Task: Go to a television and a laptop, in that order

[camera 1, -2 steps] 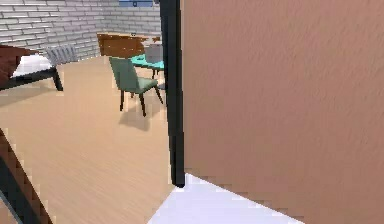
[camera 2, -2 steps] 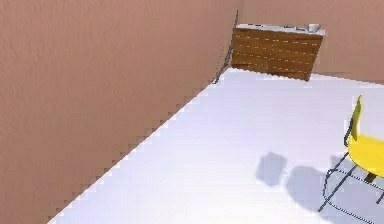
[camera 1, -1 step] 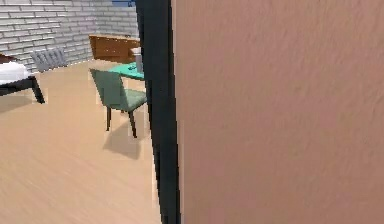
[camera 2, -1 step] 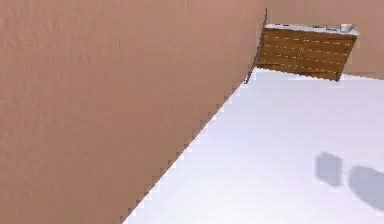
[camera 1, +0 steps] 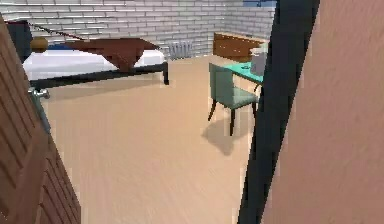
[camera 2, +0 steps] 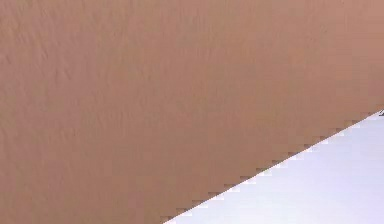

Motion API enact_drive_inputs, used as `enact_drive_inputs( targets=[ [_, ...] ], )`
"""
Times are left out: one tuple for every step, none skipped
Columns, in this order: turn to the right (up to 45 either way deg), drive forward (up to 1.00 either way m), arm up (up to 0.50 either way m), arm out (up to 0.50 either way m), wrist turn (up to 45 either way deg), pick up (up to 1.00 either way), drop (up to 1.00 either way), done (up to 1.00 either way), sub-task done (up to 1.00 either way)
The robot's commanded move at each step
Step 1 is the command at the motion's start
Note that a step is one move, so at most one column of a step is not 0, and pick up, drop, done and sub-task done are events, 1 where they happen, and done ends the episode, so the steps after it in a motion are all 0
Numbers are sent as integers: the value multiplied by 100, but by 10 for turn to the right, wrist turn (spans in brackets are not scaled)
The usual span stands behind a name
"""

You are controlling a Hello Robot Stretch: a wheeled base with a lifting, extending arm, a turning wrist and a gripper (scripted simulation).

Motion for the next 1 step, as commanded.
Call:
enact_drive_inputs(
  targets=[
    [0, 70, 0, 0, 0, 0, 0, 0, 0]
  ],
)
